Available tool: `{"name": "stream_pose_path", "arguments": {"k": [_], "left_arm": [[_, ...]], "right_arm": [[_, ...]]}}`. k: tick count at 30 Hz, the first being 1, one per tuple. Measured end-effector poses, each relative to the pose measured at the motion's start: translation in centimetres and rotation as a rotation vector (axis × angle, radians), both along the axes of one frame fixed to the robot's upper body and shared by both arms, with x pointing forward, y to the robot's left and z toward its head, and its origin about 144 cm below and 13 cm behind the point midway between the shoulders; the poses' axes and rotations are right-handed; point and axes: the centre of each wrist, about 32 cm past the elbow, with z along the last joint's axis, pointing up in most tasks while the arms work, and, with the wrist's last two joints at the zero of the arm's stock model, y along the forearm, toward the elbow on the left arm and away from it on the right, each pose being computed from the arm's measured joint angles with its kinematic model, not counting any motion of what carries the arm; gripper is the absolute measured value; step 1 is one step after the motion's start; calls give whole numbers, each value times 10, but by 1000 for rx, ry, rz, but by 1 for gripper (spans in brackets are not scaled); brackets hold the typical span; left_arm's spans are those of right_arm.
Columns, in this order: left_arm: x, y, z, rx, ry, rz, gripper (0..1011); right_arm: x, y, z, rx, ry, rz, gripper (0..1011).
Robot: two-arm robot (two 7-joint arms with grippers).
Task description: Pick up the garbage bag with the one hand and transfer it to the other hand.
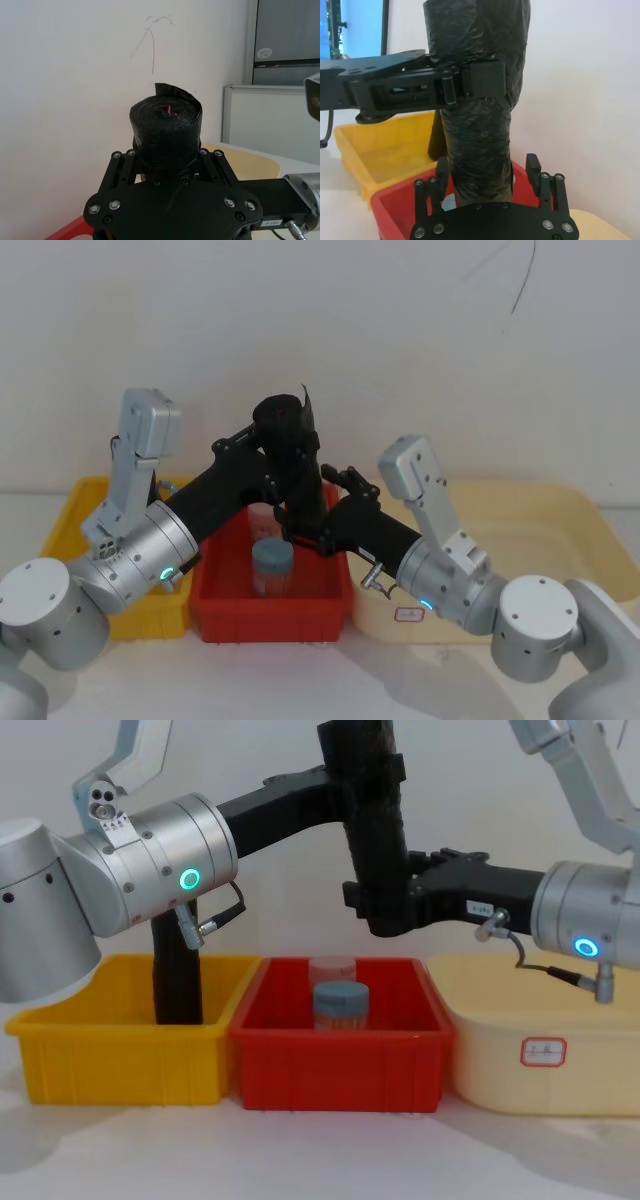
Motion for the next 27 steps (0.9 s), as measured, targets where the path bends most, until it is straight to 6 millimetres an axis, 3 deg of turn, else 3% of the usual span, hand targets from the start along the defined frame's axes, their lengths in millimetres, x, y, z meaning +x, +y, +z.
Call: {"name": "stream_pose_path", "arguments": {"k": [6, 13, 20, 27], "left_arm": [[0, 0, 0, 0, 0, 0, 485], [0, 0, 0, 0, 0, 0, 485], [0, 0, 0, -1, 0, 0, 487], [0, 0, 0, 0, 0, 0, 697]], "right_arm": [[3, 4, 3, 8, 17, 7, 830], [4, 6, 5, 9, 33, 10, 587], [3, 7, 9, 7, 43, 7, 526], [2, 6, 13, 6, 42, 3, 522]]}}
